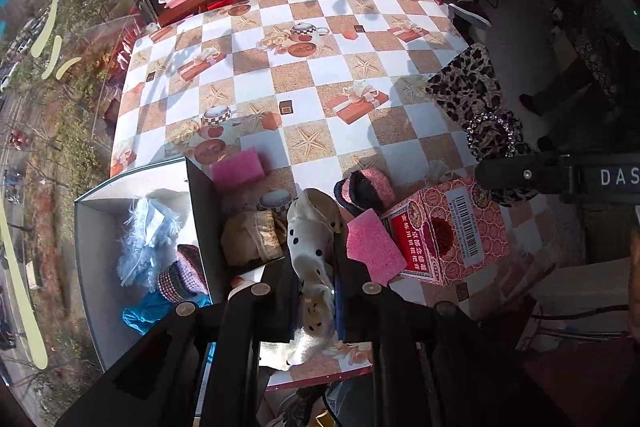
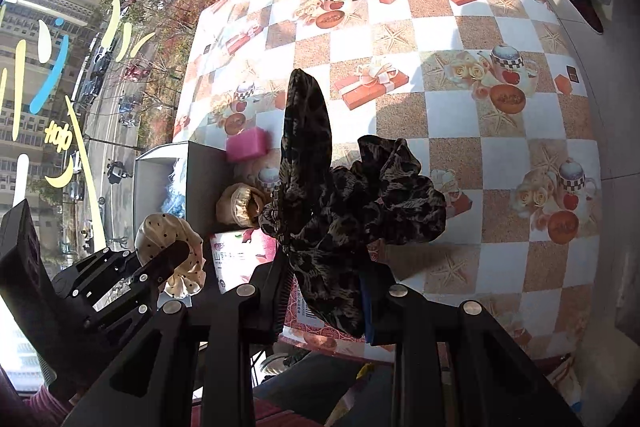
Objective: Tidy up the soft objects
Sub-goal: 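Carry the scrunchie and leopard scarf in both grippers over the white box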
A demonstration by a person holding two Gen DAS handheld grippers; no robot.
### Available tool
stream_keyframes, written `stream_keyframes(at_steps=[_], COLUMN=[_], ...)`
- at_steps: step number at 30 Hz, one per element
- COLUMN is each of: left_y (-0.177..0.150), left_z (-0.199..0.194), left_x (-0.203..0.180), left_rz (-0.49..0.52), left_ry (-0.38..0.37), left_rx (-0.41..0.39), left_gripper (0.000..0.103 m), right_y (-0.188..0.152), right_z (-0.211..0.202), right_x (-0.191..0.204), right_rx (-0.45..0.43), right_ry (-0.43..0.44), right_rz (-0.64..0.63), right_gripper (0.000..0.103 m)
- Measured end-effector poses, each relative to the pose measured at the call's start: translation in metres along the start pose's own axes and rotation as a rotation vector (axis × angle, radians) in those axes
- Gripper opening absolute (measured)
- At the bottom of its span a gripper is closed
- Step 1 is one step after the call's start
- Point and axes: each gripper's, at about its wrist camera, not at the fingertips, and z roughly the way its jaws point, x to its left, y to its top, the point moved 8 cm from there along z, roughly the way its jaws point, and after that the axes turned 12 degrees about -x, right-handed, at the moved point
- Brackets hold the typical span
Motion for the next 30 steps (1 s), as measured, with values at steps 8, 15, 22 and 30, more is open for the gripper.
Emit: stream_keyframes(at_steps=[8,15,22,30], left_y=[-0.015,-0.035,-0.063,-0.093], left_z=[-0.026,-0.048,-0.066,-0.080], left_x=[0.036,0.077,0.120,0.154], left_rz=[-0.101,-0.223,-0.349,-0.476], left_ry=[0.042,0.109,0.188,0.257], left_rx=[-0.057,-0.089,-0.105,-0.101], left_gripper=[0.014,0.014,0.014,0.014], right_y=[-0.017,-0.025,-0.034,-0.050], right_z=[0.013,0.026,0.038,0.051], right_x=[0.065,0.111,0.152,0.197], right_rx=[0.043,0.071,0.103,0.151], right_ry=[0.030,0.048,0.071,0.103], right_rz=[-0.148,-0.265,-0.385,-0.515], right_gripper=[0.029,0.029,0.029,0.029])
